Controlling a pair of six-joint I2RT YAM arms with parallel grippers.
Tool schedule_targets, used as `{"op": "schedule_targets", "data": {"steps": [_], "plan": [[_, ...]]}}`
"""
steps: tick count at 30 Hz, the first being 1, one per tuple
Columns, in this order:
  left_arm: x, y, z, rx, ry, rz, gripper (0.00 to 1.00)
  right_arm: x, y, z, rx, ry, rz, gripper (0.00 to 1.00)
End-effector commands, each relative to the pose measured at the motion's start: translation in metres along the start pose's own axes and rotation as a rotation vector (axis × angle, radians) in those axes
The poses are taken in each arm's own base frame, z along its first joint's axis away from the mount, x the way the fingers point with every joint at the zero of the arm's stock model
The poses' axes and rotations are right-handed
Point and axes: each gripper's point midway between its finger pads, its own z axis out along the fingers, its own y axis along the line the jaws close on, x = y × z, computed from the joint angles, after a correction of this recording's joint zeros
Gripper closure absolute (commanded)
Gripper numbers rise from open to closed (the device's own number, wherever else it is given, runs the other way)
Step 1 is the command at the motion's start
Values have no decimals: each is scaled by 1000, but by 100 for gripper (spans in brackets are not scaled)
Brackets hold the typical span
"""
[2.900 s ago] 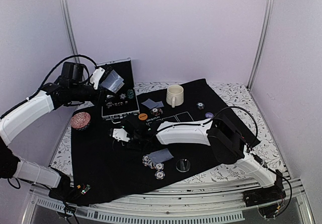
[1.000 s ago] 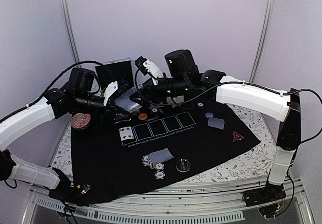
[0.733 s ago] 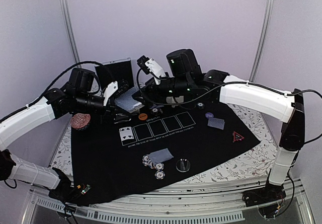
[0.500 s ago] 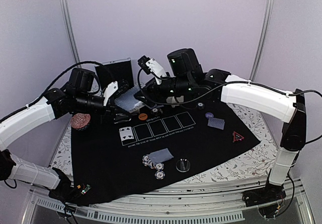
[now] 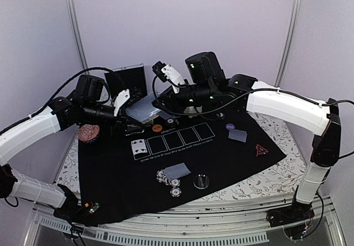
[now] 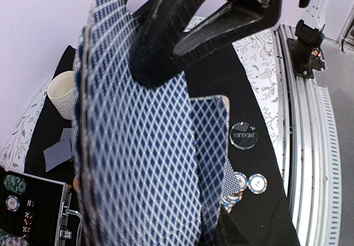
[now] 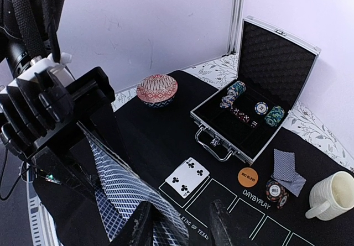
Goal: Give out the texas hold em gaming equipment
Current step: Pick up the poker card from the face-down deck piles.
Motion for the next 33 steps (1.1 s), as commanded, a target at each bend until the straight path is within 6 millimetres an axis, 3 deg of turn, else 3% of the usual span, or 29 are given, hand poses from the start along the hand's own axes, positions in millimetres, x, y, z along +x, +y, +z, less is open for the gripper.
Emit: {"op": "schedule_targets", "data": {"steps": [1,14,18,22,33], "plan": [[-4,-5,-1,11,-16,22,67,0,-2,-16,32,14,0,68],[-4,-4,0,10,-13,18,67,-5,5,-25,-6,-6,5,68],[-4,-4,0,10,-13,18,67,-7,6,-25,-12,-12,6,79],[-3,-4,0,8,-13,19,67,-8,4,-28,3,-14,6,96],[-3,-4,0,9,-14,20,67,-13,4,-47,12,-32,6,99]]}}
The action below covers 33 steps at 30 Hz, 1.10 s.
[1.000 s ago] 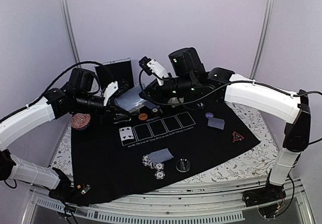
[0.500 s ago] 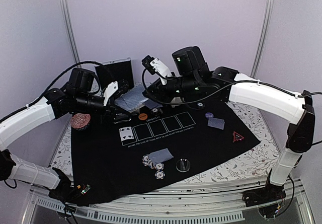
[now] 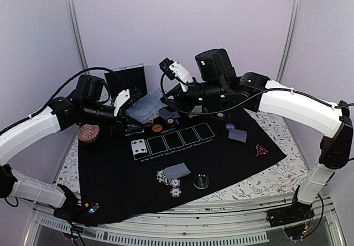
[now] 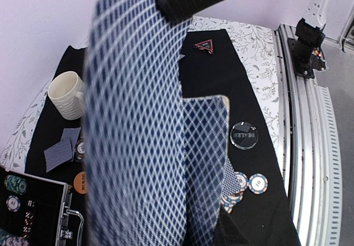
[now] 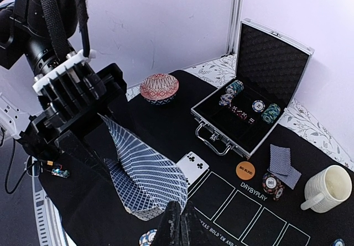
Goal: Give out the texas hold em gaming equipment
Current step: Pick up the poker card from the face-down deck piles, then distribute the poker card in the community card area.
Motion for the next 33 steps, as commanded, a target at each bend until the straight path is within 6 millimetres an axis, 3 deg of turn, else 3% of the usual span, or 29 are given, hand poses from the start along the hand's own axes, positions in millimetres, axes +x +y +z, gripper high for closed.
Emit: {"op": "schedule_targets", "data": {"steps": [1,5,9,13,17,19,22,33], "plan": [[-3,-5,0,12,-15,20,67,-13,0,-24,15,-40,1,99],[-4,-4,0,10,-16,19,67,-22,7,-37,-22,-78,-4,98],[-8,1,-3,-24,-24,9,68,-44,9,-62,-37,-171,-17,99],[-6,18,-5,-102,-8,-30,68,-51,-20,-90,92,-243,-8,99],[-2,51,-15,-222,-2,-116,68,-21,-59,-91,322,-193,-48,99],[1,72,-25,-298,-8,-167,69,4,-73,-78,399,-114,-101,99],[4,96,-39,-388,-23,-224,69,37,-75,-44,419,-7,-202,99],[9,108,-50,-431,-32,-254,69,120,-68,105,367,240,-550,98]]}}
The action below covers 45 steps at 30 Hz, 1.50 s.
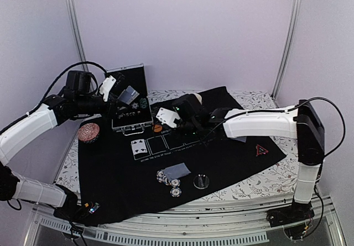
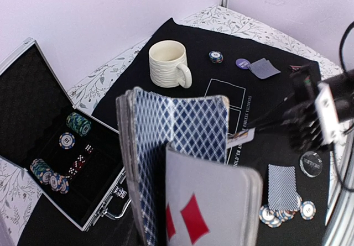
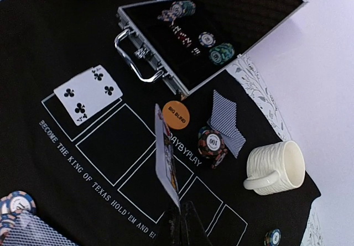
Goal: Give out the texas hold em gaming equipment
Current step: Distribute the poker card in the community card area.
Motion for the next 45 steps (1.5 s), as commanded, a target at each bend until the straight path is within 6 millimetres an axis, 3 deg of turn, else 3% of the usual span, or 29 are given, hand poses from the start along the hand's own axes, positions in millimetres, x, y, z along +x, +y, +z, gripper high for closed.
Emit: {"op": "schedule_targets", "data": {"steps": [1,8,11,12,16,20,27,34,35,40,45], "plan": [[-16,10,-6,-38,-49,-3,69,-15,5,39,52,-14,-149,98],[-15,10,-7,-33,-50,-2,70,0,33,98,86,34,-312,99],[-16,10,-7,-34,-51,-2,70,17,46,113,70,73,-362,99],[-16,10,-7,-33,-52,-2,70,35,61,124,49,111,-396,99],[-16,9,-7,-25,-52,-1,70,59,92,129,-37,162,-478,99],[-16,8,-7,-20,-53,0,70,67,106,125,-90,187,-481,99],[-16,7,-6,-13,-54,1,70,70,112,118,-132,195,-471,97],[-16,7,-6,-12,-54,2,70,72,104,107,-103,232,-491,73],[-16,6,-7,-9,-55,3,70,57,94,96,-80,207,-483,71],[-15,5,-5,-3,-52,3,70,24,74,67,-37,144,-439,59],[-14,0,-4,31,-55,13,70,-32,46,7,-38,-44,-288,36]]}}
